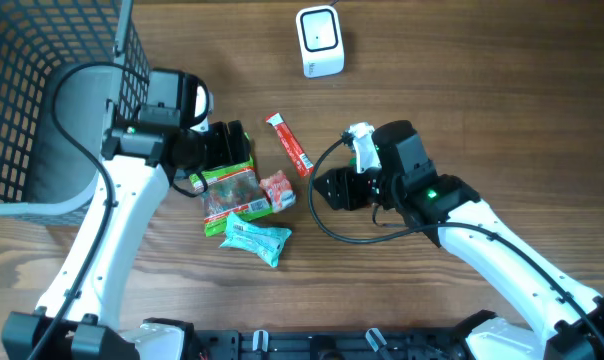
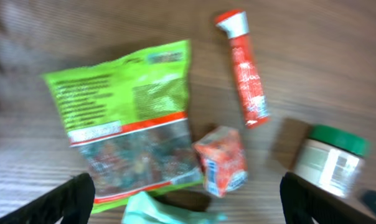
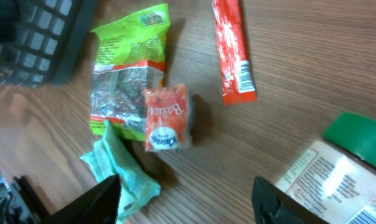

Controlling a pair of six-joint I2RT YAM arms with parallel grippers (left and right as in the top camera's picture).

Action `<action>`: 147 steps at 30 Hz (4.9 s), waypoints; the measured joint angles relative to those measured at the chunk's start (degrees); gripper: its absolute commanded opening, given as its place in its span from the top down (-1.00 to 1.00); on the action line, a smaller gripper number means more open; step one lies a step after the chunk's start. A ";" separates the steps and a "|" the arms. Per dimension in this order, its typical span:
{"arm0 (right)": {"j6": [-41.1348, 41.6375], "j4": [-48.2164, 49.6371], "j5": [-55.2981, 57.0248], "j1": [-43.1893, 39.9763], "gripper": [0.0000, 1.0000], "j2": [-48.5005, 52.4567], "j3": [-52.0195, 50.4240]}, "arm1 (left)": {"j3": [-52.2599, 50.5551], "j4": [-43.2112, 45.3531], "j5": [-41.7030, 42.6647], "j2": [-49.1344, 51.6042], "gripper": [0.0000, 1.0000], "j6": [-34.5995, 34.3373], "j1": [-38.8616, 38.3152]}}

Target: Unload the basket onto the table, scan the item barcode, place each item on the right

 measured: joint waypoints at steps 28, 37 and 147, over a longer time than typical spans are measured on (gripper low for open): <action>-1.79 -32.98 12.39 -12.44 -0.86 11.04 22.34 | -9.79 49.70 -8.70 26.25 0.41 -17.70 -13.79; -1.70 -33.66 12.39 -12.44 -0.93 11.04 22.34 | -8.15 43.17 -9.53 27.30 0.83 -17.94 -16.41; 12.22 -3.67 55.67 11.74 -1.00 18.12 10.40 | -9.44 12.61 -9.33 -1.84 -1.00 0.20 -6.49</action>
